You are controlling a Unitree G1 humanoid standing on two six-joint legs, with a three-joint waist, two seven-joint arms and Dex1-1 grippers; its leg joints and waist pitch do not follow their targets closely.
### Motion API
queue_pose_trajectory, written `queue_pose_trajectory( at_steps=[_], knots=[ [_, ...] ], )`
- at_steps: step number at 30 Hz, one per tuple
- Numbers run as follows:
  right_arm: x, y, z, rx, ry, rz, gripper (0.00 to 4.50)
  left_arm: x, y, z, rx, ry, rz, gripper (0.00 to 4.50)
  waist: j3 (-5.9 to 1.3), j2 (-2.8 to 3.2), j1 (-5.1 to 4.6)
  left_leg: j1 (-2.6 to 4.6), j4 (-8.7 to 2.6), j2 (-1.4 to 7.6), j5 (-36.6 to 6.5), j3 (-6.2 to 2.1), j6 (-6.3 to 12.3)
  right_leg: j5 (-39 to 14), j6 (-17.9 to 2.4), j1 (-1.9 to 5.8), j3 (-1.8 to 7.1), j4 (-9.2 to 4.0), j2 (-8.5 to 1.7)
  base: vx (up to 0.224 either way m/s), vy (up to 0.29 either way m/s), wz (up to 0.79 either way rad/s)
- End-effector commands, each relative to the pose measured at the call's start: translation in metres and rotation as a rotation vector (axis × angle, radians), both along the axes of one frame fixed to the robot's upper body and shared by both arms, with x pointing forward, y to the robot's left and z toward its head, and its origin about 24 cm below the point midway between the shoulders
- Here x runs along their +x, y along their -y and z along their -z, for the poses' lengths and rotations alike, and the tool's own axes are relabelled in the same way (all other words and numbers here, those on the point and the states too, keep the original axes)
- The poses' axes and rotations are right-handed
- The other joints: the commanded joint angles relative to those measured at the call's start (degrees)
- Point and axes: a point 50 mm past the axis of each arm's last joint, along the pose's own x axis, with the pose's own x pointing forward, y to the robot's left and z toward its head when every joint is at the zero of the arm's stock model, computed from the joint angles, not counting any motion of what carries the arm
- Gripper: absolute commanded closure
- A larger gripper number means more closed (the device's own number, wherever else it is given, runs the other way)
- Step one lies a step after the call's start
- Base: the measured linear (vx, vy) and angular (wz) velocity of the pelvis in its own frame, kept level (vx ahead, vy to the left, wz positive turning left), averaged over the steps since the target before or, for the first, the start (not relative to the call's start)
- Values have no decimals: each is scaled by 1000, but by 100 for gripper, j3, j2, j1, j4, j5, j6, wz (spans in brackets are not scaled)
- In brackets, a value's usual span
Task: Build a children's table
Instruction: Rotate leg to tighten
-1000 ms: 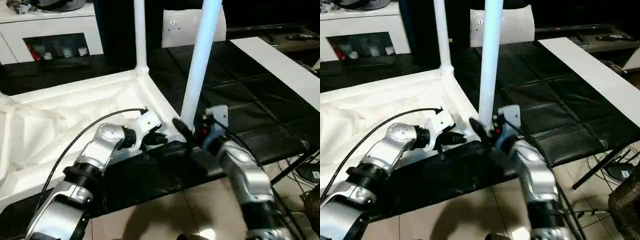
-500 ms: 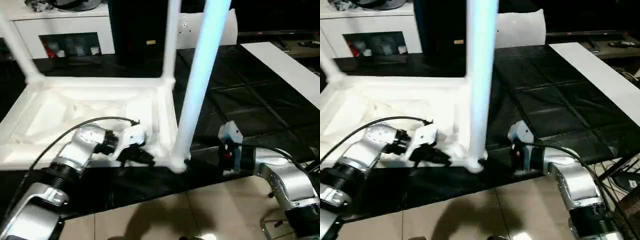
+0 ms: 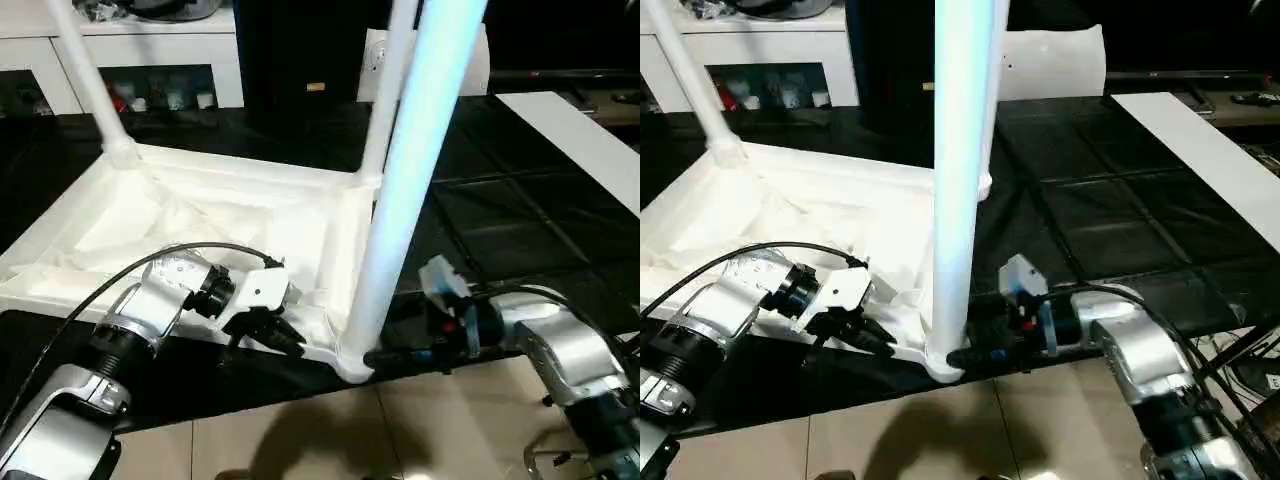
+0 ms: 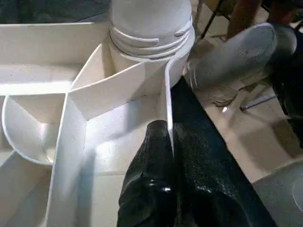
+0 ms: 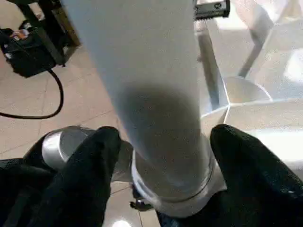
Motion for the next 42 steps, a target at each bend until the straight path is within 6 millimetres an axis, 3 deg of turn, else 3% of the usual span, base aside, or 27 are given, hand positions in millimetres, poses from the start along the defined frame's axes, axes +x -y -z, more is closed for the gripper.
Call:
queue_pose_trajectory(
  at_steps=[1, 10, 16, 19, 22, 25, 26, 28, 29, 30, 31, 32, 33, 34, 35, 36, 37, 38, 39, 40, 41, 42],
  knots=[
    [2, -2, -2, -17, 20, -38, 150, -6, 12, 1, 41, -4, 122, 450, -329, -39, -29, -64, -382, 115, -726, 91, 258, -1909, -783, 380, 328, -398, -314, 0, 0, 0],
    [3, -8, -2, -4, 10, -94, 233, -5, 13, 2, 48, 6, 134, 450, -350, -39, -1, -80, -375, 123, -529, 83, 266, -1566, -861, 402, 333, -342, -305, 0, 0, 0],
    [0, -11, 0, 9, -2, -119, 244, -4, 11, 4, 56, 13, 122, 450, -351, -35, 8, -81, -374, 115, -562, 83, 241, -1660, -821, 408, 331, -353, -302, 0, 0, 0],
    [-6, -15, 1, 55, -25, -92, 245, 0, 12, 5, 25, 29, 54, 450, -349, 7, 19, -76, -376, 116, -583, 80, 230, -1583, -845, 409, 330, -353, -298, 0, 0, 0],
    [-12, -18, 4, 81, -35, -58, 246, 2, 16, 5, -14, 37, -5, 450, -339, 14, 66, -59, -386, 117, -663, 81, 199, -1743, -776, 407, 328, -389, -299, 0, 0, 0],
    [-18, -29, 15, 100, -25, 91, 246, 9, 25, 6, -58, 58, -113, 450, -302, 20, 83, -20, -406, 104, -936, 95, 137, -2260, -580, 363, 330, -486, -300, 0, 0, 0],
    [-17, -34, 19, 100, -23, 165, 246, 11, 28, 7, -64, 62, -160, 450, -242, 34, 40, 6, -429, 54, -1334, 73, 32, -3097, -287, 352, 266, -596, -296, 0, 0, 0],
    [-15, -41, 24, 99, -23, 262, 246, 16, 33, 9, -69, 72, -230, 450, -207, 22, -12, 53, -405, 10, -1638, 52, -38, -3798, 23, 317, 184, -722, -296, 0, 0, 0],
    [-12, -48, 28, 96, -28, 347, 247, 19, 39, 10, -85, 67, -285, 450, -207, 27, -77, 102, -347, -45, -1808, 29, -85, -4223, 278, 277, 82, -834, -290, 0, 0, 0],
    [-10, -51, 30, 95, -31, 384, 248, 20, 41, 10, -92, 62, -306, 450, -205, 34, -127, 137, -319, -59, -1879, 28, -83, -4356, 368, 251, 29, -888, -281, -53, 21, -5],
    [-9, -55, 31, 99, -45, 422, 248, 21, 43, 10, -98, 65, -329, 450, -216, 101, -270, 104, -346, -22, -2074, -39, -9, -4274, 485, 355, -154, -994, -278, -53, 21, -5],
    [-4, -64, 33, 109, -61, 499, 250, 23, 48, 11, -101, 69, -379, 450, -196, 196, -405, 109, -430, 101, -2537, -123, 48, -3939, 478, 461, -324, -1040, -260, -53, 49, -10],
    [-2, -66, 33, 110, -66, 522, 251, 24, 49, 11, -101, 70, -394, 450, -187, 276, -459, 62, -528, 219, -2903, -185, 69, -3630, 406, 561, -354, -956, -246, -65, 31, -9],
    [3, -75, 35, 106, -78, 599, 251, 27, 53, 12, -98, 78, -451, 450, -140, 382, -469, -51, -759, 426, -3582, -268, 96, -3164, 256, 704, -357, -655, -205, -65, 31, -9],
    [6, -78, 37, 100, -80, 631, 252, 28, 55, 12, -103, 81, -477, 450, -134, 487, -248, -359, -1137, 566, -4623, -243, -55, -1323, -200, 850, -72, 332, -142, -83, 15, -4],
    [10, -83, 38, 89, -85, 676, 252, 31, 58, 11, -113, 82, -522, 450, -118, 353, -312, -202, -1172, 525, -4698, -150, 77, -937, -149, 712, 89, 418, -90, 0, 0, 0],
    [12, -86, 39, 82, -89, 705, 252, 32, 59, 11, -119, 81, -552, 450, -134, 63, -326, 224, -780, 210, -4084, -147, -138, -2853, 30, 435, 435, -8, -247, 0, 0, 0],
    [15, -90, 40, 78, -93, 736, 252, 34, 61, 10, -128, 88, -587, 450, -131, -2, -346, 472, 4, -242, -2479, -42, -232, -5851, 277, 12, 216, -922, -603, 0, 0, 0],
    [20, -94, 40, 80, -106, 790, 252, 37, 64, 9, -144, 85, -636, 450, -177, -43, -347, 73, -107, -125, -1442, -147, -32, -5768, 271, 358, 311, -793, -761, 61, 7, -37],
    [24, -99, 40, 84, -116, 842, 252, 40, 68, 7, -162, 90, -681, 450, -202, 0, -350, -172, -328, -66, -1265, -207, -83, -5227, 252, 535, 269, -620, -651, 61, 7, -37],
    [27, -103, 39, 85, -128, 883, 252, 41, 70, 6, -175, 89, -714, 450, -249, 99, -354, -145, -458, -8, -1304, -228, -246, -4099, 45, 477, 271, -558, -485, 62, 29, -26],
    [29, -105, 38, 84, -133, 901, 252, 42, 71, 5, -177, 88, -725, 450, -264, 105, -375, -96, -477, -10, -1323, -194, -205, -3245, -213, 446, 304, -489, -383, 0, 0, 0]
  ],
)
